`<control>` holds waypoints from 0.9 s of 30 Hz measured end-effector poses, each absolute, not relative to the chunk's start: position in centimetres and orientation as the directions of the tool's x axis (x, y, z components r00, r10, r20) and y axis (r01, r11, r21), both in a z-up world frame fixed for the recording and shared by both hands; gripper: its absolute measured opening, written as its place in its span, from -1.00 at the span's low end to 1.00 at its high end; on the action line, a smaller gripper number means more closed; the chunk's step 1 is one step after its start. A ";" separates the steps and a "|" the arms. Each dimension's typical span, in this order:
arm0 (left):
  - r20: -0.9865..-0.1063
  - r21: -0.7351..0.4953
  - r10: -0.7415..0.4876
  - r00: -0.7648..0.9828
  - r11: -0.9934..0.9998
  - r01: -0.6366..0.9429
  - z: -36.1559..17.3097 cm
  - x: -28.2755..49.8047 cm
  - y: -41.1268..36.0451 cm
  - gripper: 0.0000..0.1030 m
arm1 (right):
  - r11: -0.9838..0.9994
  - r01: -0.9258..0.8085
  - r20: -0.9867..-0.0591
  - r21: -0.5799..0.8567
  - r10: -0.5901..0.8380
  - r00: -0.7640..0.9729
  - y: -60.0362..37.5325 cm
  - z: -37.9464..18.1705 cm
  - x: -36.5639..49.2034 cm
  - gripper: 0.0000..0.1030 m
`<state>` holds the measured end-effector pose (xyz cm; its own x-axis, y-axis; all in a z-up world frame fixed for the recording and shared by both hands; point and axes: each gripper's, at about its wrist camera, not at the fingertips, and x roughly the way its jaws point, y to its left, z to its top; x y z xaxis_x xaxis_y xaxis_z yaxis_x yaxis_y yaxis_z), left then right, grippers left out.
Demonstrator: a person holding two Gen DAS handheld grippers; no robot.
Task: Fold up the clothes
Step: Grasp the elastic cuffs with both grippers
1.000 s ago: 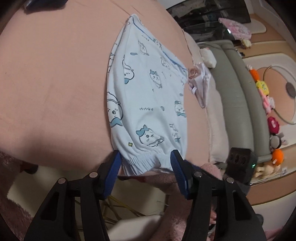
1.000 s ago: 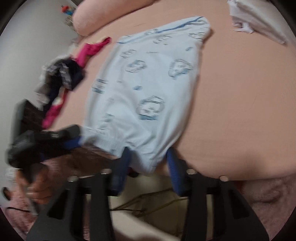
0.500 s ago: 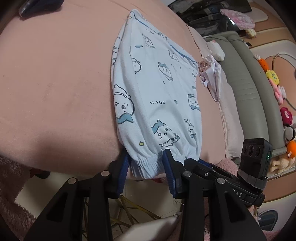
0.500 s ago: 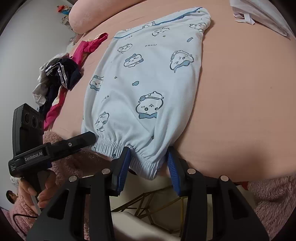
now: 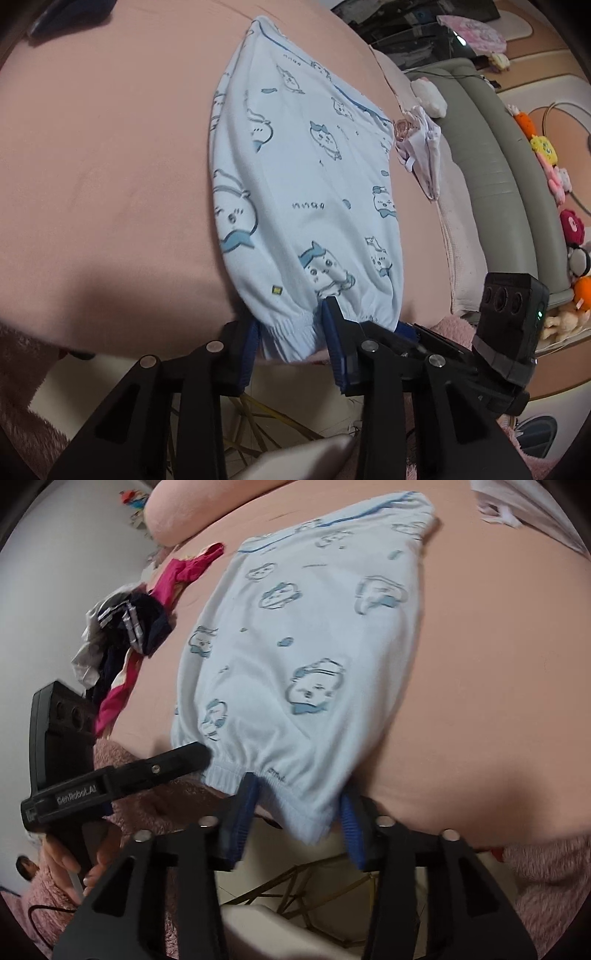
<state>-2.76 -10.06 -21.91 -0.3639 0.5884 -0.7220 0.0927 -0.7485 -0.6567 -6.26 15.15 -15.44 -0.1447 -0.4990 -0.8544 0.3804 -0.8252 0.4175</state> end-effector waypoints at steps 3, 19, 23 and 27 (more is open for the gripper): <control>-0.729 -0.629 0.563 -0.390 -0.775 0.058 -20.6 -1.9 -9.2 -0.62 | -0.822 0.406 -0.854 0.399 -0.495 -0.161 15.1 -14.9 -5.7 -0.55; -0.695 -0.681 0.630 -0.348 -0.732 0.033 -18.7 0.0 -9.2 -0.65 | -0.761 0.313 -0.768 0.569 -0.627 -0.128 18.4 -13.2 -4.2 -0.61; -0.662 -0.708 0.658 -0.359 -0.706 0.013 -17.3 -2.1 -9.4 -0.65 | -0.737 0.291 -0.735 0.610 -0.663 -0.140 18.4 -12.6 -5.7 -0.62; -0.655 -0.699 0.652 -0.381 -0.715 -0.021 -15.6 -6.7 -9.9 -0.64 | -0.727 0.294 -0.707 0.621 -0.681 -0.189 17.6 -10.8 -9.8 -0.63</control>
